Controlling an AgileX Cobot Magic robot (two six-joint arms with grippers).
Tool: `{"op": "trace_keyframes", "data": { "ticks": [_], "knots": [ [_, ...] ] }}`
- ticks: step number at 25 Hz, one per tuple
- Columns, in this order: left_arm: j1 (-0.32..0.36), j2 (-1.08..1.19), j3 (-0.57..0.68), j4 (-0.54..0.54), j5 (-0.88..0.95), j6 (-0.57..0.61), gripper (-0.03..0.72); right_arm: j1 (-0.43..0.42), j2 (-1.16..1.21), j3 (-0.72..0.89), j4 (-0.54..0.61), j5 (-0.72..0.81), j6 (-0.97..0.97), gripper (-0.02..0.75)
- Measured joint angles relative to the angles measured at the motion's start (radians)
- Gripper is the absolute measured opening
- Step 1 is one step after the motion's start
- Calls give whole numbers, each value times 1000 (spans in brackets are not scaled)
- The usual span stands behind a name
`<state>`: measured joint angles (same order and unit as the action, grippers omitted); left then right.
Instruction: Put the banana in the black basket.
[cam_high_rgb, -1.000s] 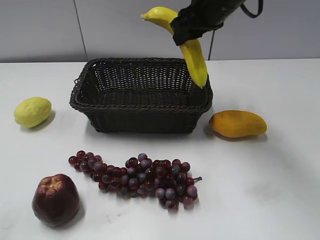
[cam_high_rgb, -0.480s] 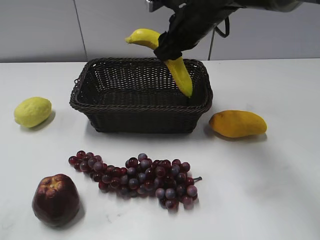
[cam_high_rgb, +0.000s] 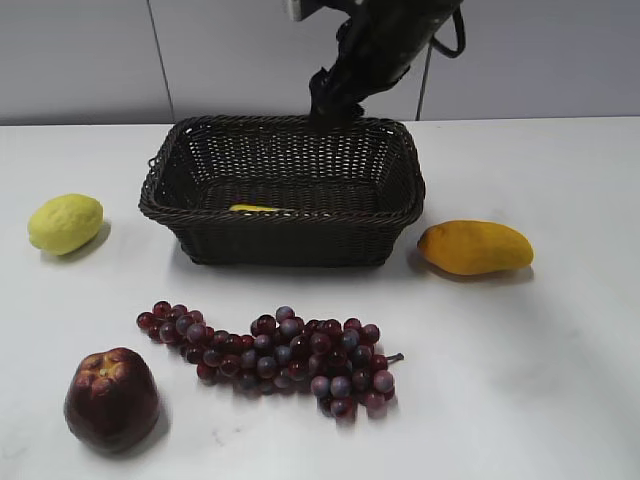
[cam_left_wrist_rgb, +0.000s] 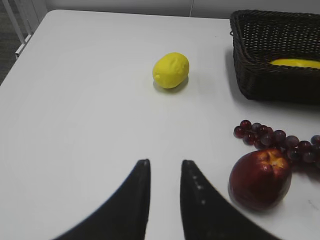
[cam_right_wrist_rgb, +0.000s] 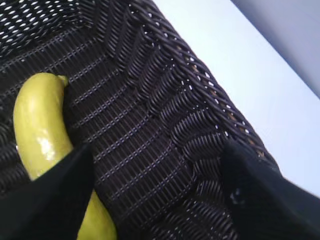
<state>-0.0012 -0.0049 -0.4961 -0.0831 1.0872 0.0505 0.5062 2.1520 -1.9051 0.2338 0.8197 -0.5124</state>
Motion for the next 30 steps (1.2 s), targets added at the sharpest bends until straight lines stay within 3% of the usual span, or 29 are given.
{"op": "trace_keyframes", "data": {
  "ticks": [9, 16, 24, 30],
  "knots": [
    [0, 0, 0, 0, 0, 0, 202, 0, -144, -52, -222, 323, 265, 609],
    [0, 0, 0, 0, 0, 0, 202, 0, -237, -32, -245, 386, 414, 591],
    [0, 0, 0, 0, 0, 0, 202, 0, -470, 229, -234, 387, 454, 590],
    [0, 0, 0, 0, 0, 0, 202, 0, -721, 586, -234, 318, 490, 590]
  ]
}}
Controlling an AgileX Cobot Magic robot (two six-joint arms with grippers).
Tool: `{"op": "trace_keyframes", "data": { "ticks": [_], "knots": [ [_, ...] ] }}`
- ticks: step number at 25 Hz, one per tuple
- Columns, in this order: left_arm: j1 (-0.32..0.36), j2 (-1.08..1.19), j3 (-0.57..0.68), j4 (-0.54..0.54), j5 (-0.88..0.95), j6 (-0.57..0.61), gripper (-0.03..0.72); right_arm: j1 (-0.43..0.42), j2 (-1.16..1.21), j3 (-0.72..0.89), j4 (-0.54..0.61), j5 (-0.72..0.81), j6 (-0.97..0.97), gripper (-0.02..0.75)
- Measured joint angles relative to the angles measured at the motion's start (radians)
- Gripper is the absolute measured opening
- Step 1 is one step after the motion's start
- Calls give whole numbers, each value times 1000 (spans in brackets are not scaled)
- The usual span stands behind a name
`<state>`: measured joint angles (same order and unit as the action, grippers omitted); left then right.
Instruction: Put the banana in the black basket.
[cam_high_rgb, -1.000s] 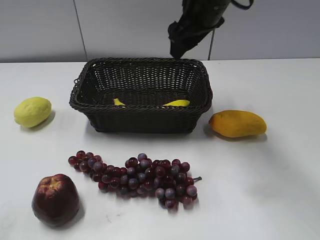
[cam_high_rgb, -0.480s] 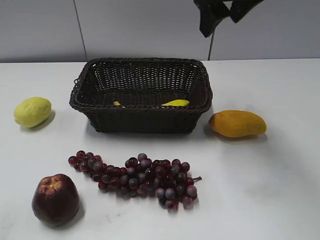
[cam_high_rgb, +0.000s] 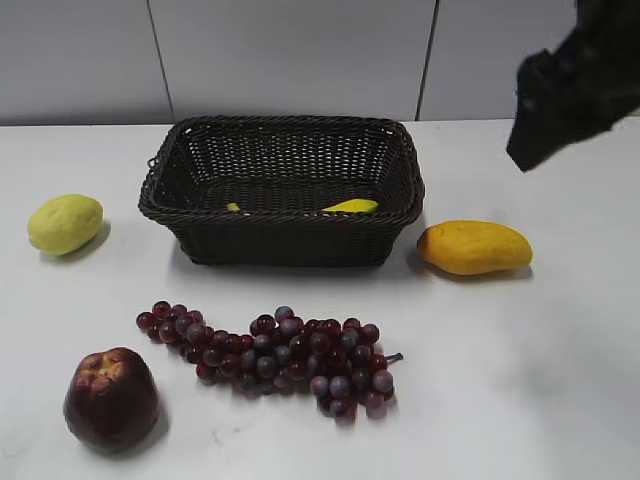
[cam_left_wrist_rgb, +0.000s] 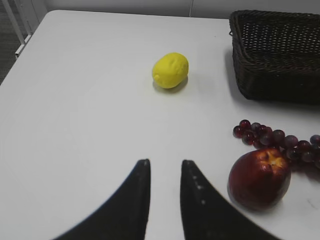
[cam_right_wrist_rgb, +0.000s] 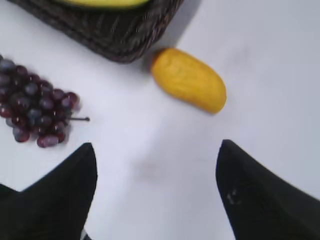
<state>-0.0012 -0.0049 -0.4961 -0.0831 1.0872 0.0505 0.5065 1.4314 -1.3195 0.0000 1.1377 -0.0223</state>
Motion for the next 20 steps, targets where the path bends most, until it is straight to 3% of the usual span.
{"op": "trace_keyframes", "data": {
  "ticks": [8, 16, 20],
  "knots": [
    [0, 0, 0, 0, 0, 0, 202, -20, -315, 386, 5, -127, 82, 590],
    [0, 0, 0, 0, 0, 0, 202, -223, -671, 564, -6, -151, 99, 590],
    [0, 0, 0, 0, 0, 0, 202, -285, -878, 610, -29, -154, 104, 590]
  ]
}}
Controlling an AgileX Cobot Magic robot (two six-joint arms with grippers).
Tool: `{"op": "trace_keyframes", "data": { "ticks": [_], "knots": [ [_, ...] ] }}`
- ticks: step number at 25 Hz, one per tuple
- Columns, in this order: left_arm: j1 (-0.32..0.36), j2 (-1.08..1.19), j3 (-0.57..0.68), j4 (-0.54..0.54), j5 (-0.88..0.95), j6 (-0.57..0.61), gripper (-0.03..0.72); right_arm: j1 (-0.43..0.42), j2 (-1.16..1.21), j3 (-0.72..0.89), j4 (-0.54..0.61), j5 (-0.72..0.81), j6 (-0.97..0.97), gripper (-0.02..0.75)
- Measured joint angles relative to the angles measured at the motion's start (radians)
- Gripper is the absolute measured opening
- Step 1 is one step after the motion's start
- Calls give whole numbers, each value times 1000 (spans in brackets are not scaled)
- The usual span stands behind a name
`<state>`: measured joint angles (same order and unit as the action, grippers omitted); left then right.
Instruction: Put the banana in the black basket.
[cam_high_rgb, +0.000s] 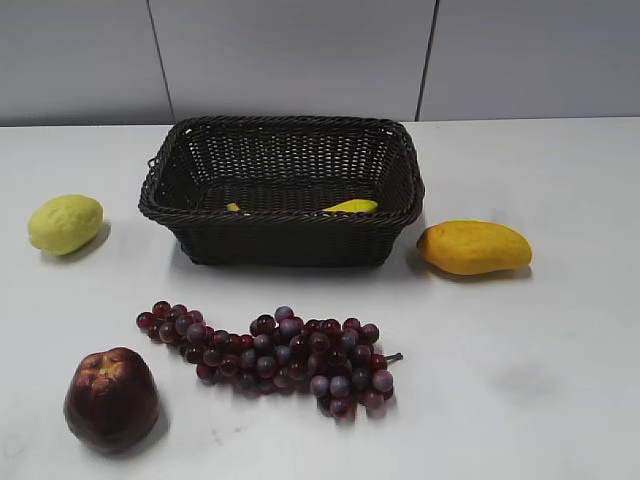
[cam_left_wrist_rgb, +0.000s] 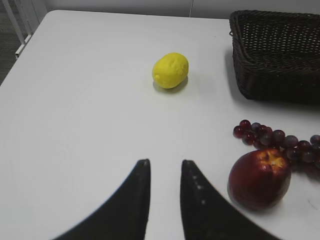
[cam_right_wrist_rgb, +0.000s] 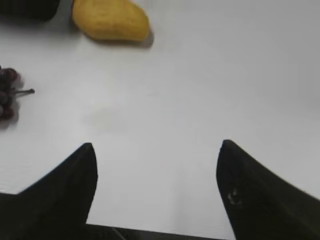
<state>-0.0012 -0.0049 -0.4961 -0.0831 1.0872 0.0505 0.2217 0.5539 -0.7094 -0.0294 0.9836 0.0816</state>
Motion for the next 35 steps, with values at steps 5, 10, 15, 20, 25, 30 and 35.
{"op": "trace_keyframes", "data": {
  "ticks": [5, 10, 15, 20, 25, 30, 35],
  "knots": [
    [0, 0, 0, 0, 0, 0, 202, -53, -227, 60, -4, 24, 9, 590],
    [0, 0, 0, 0, 0, 0, 202, -128, -408, 106, -5, 45, 4, 590],
    [0, 0, 0, 0, 0, 0, 202, -191, -532, 169, 14, 47, -13, 590],
    [0, 0, 0, 0, 0, 0, 202, -203, -559, 212, 58, 63, -53, 590],
    [0, 0, 0, 0, 0, 0, 202, -203, -559, 213, 63, 63, -58, 581],
    [0, 0, 0, 0, 0, 0, 202, -203, -559, 213, 65, 63, -60, 559],
    [0, 0, 0, 0, 0, 0, 202, -203, -559, 213, 65, 65, -60, 559]
  ]
}}
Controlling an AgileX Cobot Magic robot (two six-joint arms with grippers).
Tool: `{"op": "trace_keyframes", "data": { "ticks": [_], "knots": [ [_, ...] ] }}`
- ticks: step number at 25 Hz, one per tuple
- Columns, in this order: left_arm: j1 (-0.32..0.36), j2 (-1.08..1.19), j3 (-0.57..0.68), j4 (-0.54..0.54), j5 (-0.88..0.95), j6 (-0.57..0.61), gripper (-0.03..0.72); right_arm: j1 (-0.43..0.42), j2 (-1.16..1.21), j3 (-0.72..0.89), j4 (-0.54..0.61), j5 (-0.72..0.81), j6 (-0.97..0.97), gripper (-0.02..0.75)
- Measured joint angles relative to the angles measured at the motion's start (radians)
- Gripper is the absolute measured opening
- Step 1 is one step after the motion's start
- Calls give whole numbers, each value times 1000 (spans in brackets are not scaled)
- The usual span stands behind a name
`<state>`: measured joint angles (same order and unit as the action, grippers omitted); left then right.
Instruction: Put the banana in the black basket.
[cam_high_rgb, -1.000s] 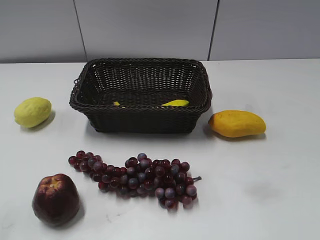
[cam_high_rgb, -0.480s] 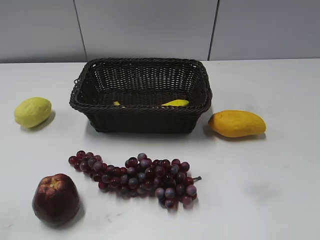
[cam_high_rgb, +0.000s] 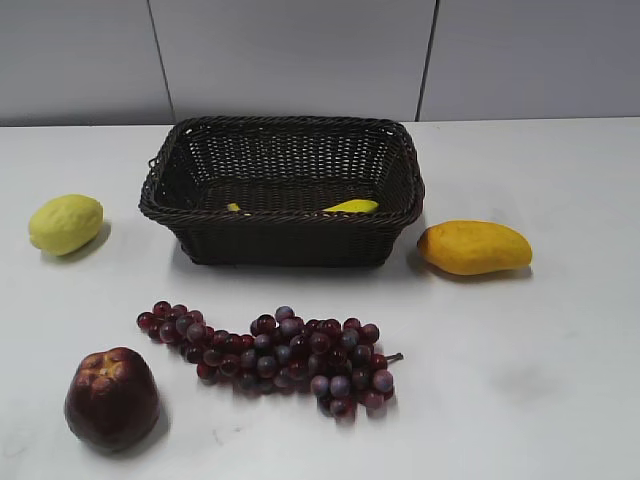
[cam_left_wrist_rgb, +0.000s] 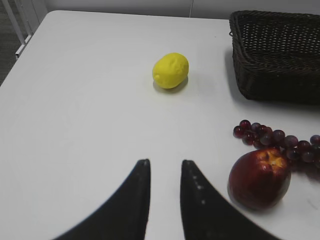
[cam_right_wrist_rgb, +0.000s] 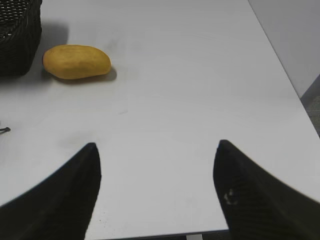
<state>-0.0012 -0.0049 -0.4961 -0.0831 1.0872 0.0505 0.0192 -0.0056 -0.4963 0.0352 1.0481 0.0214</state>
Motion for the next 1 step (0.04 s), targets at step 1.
{"op": "trace_keyframes", "data": {
  "ticks": [1],
  "knots": [
    [0, 0, 0, 0, 0, 0, 202, 0, 0, 0, 0, 0, 0, 559]
  ]
}}
